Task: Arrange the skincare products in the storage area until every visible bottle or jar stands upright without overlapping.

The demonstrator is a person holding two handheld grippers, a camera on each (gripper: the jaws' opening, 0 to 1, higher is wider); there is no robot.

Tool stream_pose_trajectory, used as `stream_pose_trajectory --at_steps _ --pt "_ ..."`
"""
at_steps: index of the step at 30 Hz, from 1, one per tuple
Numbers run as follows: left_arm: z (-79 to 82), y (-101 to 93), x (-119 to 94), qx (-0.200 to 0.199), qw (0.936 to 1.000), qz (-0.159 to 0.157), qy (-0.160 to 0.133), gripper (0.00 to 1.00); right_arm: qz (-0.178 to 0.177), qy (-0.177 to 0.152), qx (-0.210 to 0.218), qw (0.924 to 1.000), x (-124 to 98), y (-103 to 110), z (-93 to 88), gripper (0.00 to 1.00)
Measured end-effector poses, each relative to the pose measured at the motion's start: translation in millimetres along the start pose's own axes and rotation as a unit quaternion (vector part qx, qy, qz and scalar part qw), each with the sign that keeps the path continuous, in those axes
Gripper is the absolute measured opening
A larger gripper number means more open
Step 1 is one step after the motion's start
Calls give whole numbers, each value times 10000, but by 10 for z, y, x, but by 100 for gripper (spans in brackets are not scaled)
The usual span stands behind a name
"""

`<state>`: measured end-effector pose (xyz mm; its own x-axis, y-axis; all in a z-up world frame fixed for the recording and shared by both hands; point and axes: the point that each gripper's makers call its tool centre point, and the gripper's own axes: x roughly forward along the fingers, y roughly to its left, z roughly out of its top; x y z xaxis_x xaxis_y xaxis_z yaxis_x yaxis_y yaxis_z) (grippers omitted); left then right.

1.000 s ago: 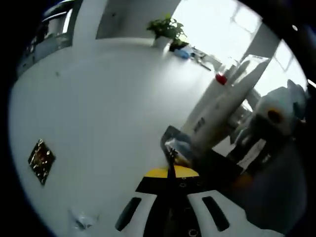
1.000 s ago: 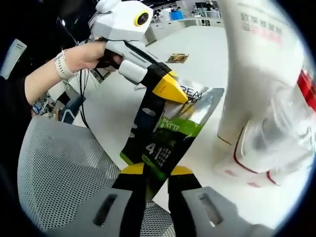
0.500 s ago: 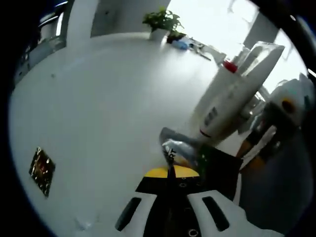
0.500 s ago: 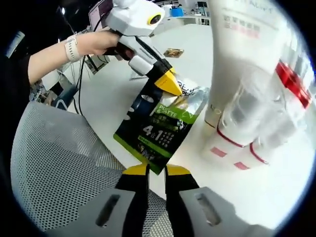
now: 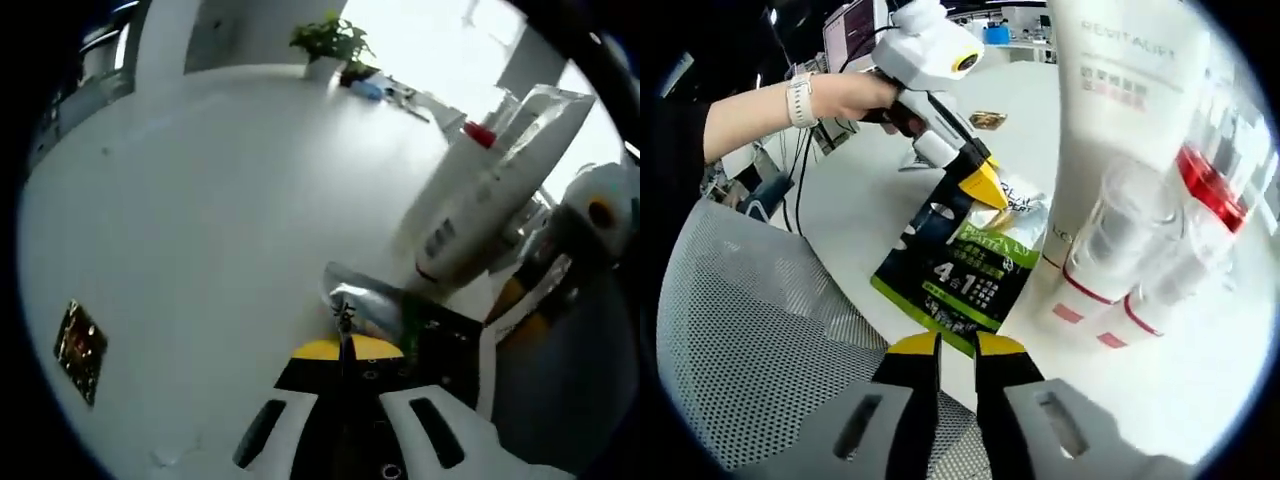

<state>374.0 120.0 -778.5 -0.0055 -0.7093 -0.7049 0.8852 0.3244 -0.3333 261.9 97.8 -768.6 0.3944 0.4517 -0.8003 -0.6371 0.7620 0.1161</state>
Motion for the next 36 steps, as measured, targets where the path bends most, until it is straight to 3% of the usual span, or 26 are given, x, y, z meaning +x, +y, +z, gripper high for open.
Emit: stream_pose_trajectory --at_steps 6,16,23,36 --pt "26 9 14 88 10000 -27 -15 0 -210 -185 -161 9995 97 11 163 22" --pt "45 17 37 188 9997 -159 11 0 -581 17 -926 9940 262 -15 305 26" --pt "49 24 40 210 9996 -214 -14 0 -492 162 -933 9943 420 0 366 29" --pt "54 46 48 57 9995 -311 -81 0 -461 435 -825 9946 449 -25 349 29"
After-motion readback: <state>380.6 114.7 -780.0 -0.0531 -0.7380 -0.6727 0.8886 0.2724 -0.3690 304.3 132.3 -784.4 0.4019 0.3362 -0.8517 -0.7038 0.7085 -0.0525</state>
